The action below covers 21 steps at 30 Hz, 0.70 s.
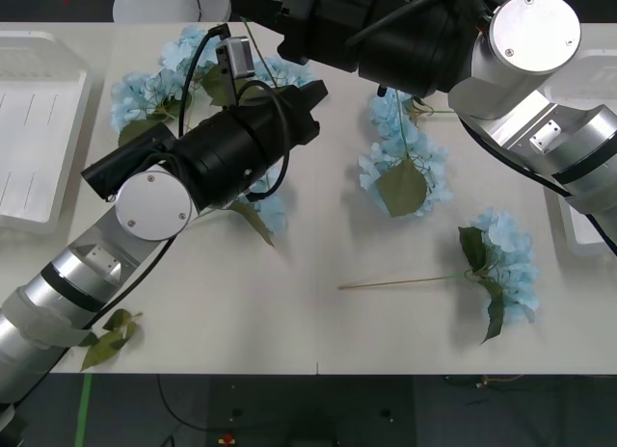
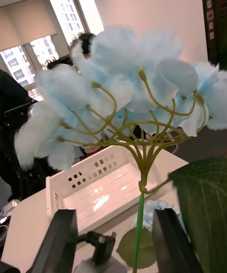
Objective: Place the red flowers into the right box and the blue flowers into the left box. If a person shows an open palm, hand one flower to the person first, then continue sorting.
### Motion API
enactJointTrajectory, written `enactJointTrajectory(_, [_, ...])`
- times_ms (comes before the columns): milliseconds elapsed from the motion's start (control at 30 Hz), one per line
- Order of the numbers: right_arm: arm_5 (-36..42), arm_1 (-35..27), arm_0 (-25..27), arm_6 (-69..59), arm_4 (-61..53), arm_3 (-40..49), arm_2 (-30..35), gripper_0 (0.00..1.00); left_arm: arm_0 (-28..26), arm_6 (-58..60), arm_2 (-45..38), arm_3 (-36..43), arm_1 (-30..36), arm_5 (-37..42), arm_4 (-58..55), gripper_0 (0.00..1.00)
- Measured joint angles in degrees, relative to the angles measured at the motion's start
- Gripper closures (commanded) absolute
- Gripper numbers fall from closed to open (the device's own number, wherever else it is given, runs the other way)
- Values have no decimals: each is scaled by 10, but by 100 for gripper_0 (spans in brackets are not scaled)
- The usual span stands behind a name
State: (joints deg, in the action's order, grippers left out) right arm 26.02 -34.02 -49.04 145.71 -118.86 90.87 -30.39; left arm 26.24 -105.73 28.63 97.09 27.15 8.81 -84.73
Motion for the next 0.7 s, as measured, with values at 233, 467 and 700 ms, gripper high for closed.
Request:
enactJointTrajectory(233, [0,0,0,0,0,0,0,0,0,0,0,11,89,-23,-52,100])
enactJointTrajectory(467, [5,-5,0,-3,-21,0,0,0,0,0,-3,1,238,-23,-119,100])
enactJointTrajectory(700, [42,-45,-1,-227,-23,1,0,0,1,0,-55,-98,375,140,-123,100])
